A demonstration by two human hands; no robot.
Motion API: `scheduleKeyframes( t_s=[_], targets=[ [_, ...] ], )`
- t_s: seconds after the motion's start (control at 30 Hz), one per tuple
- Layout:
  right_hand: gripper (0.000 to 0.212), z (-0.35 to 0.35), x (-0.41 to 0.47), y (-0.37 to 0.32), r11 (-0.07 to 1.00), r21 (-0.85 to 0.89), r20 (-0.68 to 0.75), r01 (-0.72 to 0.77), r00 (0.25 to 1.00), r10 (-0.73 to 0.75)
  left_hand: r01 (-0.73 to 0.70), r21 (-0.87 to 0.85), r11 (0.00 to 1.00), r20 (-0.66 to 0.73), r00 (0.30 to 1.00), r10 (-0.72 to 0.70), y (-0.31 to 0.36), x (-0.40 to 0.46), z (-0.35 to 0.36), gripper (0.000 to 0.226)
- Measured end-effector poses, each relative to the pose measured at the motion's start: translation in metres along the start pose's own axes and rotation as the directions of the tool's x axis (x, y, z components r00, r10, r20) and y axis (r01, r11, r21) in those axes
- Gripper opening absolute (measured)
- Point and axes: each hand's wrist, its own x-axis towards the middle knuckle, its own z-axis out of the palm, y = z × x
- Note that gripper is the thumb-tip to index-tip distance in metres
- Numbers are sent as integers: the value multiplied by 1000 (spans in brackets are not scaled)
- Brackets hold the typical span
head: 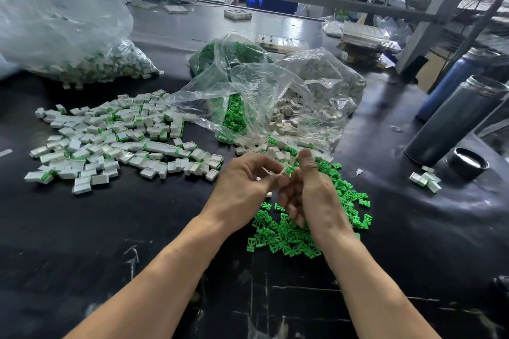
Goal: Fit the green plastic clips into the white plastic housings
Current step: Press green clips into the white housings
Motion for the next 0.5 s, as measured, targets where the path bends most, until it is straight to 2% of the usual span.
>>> scheduleKeyframes(
  t_s=[0.07,0.27,0.37,0.5],
  targets=[
    [79,5,-2,-1,1000,-5,21,-15,1000,15,-4,-28,1000,48,999,5,2,-1,2,7],
    [76,14,2,0,995,102,-37,-11,999,15,-5,-90,996,91,996,14,4,-5,6,9],
    [62,17,5,4,998,66,-92,4,996,2,-8,-124,992,108,994,22,3,-6,7,10],
    [67,20,9,7,991,-99,-221,86,969,-107,-30,-140,990,100,994,45,2,-7,8,6]
  ],
)
